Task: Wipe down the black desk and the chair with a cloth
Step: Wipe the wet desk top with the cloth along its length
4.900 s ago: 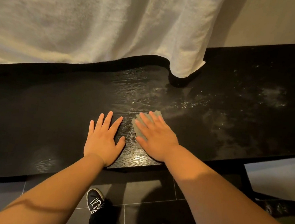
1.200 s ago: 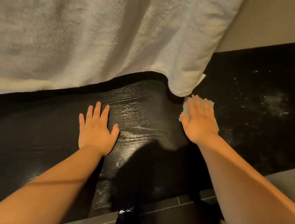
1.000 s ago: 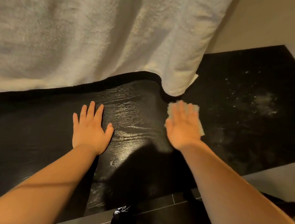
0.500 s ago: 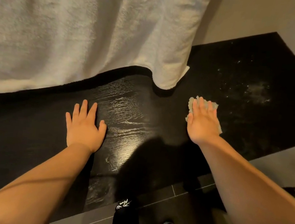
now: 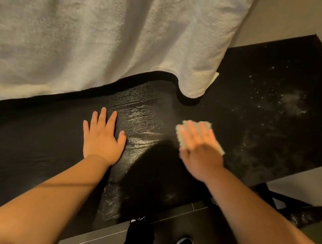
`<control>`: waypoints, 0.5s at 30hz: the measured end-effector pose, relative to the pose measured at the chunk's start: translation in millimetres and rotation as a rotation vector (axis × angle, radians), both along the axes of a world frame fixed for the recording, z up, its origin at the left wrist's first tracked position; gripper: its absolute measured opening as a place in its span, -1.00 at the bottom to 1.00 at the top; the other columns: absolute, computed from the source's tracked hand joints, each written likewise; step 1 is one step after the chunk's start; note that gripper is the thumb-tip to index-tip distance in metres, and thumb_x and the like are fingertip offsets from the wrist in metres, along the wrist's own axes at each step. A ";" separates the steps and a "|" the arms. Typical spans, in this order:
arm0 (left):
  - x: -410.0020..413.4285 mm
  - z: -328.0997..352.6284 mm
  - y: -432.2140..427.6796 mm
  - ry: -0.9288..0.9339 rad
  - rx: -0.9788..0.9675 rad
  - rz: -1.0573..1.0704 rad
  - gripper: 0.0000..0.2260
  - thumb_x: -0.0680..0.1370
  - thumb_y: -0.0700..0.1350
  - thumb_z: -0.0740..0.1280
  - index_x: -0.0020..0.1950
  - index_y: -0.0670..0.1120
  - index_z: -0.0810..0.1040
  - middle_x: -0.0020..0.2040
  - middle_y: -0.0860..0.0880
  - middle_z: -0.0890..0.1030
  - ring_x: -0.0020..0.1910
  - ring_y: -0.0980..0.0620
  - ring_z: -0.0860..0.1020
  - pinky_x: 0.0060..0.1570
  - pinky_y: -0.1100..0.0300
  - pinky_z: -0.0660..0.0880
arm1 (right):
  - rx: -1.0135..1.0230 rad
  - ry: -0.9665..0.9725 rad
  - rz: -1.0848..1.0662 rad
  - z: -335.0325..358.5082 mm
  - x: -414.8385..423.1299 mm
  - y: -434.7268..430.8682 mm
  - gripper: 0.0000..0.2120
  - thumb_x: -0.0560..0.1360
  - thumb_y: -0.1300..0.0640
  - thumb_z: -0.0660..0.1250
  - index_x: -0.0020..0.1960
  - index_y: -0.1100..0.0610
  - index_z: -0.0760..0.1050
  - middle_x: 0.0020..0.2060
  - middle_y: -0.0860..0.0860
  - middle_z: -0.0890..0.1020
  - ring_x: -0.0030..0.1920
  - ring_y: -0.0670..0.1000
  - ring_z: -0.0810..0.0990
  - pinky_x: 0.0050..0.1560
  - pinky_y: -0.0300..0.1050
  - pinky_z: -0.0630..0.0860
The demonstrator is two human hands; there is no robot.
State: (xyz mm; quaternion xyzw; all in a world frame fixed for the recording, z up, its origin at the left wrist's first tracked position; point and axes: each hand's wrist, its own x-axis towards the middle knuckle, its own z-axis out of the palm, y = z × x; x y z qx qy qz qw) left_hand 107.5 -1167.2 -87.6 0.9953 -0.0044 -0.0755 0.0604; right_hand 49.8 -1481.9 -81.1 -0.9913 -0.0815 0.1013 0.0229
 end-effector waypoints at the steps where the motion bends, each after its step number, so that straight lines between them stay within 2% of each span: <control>1: -0.5 -0.1 -0.2 -0.001 -0.007 -0.002 -0.37 0.68 0.21 0.10 0.72 0.04 0.13 0.73 -0.10 0.05 0.71 -0.19 -0.02 0.65 -0.26 -0.06 | -0.041 -0.008 -0.079 -0.9 -1.0 -25.3 -0.35 0.61 -0.09 0.14 0.67 0.02 0.15 0.64 0.10 0.18 0.58 0.32 0.16 0.62 0.22 -0.01; 4: -0.9 1.3 -1.2 -0.007 -0.022 0.007 -0.38 0.67 0.20 0.11 0.71 0.05 0.15 0.73 -0.10 0.07 0.71 -0.18 -0.01 0.65 -0.25 -0.06 | -0.128 0.062 -0.259 -4.1 -2.5 -71.6 -0.34 0.66 -0.12 -0.10 0.70 0.07 -0.11 0.69 0.09 -0.03 0.66 0.26 -0.04 0.65 0.18 -0.11; 6: -2.2 3.6 -2.0 -0.003 -0.023 0.017 -0.39 0.68 0.19 0.12 0.71 0.04 0.16 0.73 -0.10 0.08 0.71 -0.18 0.00 0.65 -0.24 -0.05 | -0.112 0.065 -0.311 -5.0 -3.1 -66.3 -0.35 0.69 -0.08 -0.07 0.70 0.07 -0.17 0.69 0.09 -0.09 0.67 0.25 -0.10 0.64 0.18 -0.15; 10: -3.6 4.4 -10.0 0.013 -0.032 0.058 -0.40 0.68 0.13 0.16 0.71 0.01 0.19 0.73 -0.12 0.10 0.70 -0.20 0.02 0.65 -0.24 -0.02 | 0.041 0.055 -0.085 1.0 -27.0 -22.4 -0.33 0.66 -0.06 0.15 0.69 0.03 -0.01 0.69 0.06 0.00 0.65 0.28 -0.06 0.64 0.25 -0.12; 12: -5.8 5.5 -17.5 0.013 -0.048 0.107 -0.42 0.69 0.09 0.18 0.70 -0.02 0.22 0.72 -0.13 0.12 0.70 -0.21 0.04 0.64 -0.26 0.00 | 0.103 0.113 -0.006 1.4 -34.7 -13.1 -0.32 0.66 -0.09 0.13 0.69 -0.06 -0.06 0.69 -0.03 -0.09 0.67 0.21 -0.17 0.64 0.24 -0.17; 15: -19.8 7.9 -38.6 0.030 -0.048 0.169 -0.41 0.70 0.10 0.17 0.71 -0.04 0.19 0.72 -0.15 0.09 0.70 -0.23 0.02 0.65 -0.26 0.00 | 0.057 0.143 0.097 -2.3 -27.6 -35.3 -0.34 0.68 -0.21 0.01 0.68 -0.16 -0.21 0.68 -0.10 -0.21 0.66 0.14 -0.30 0.63 0.21 -0.28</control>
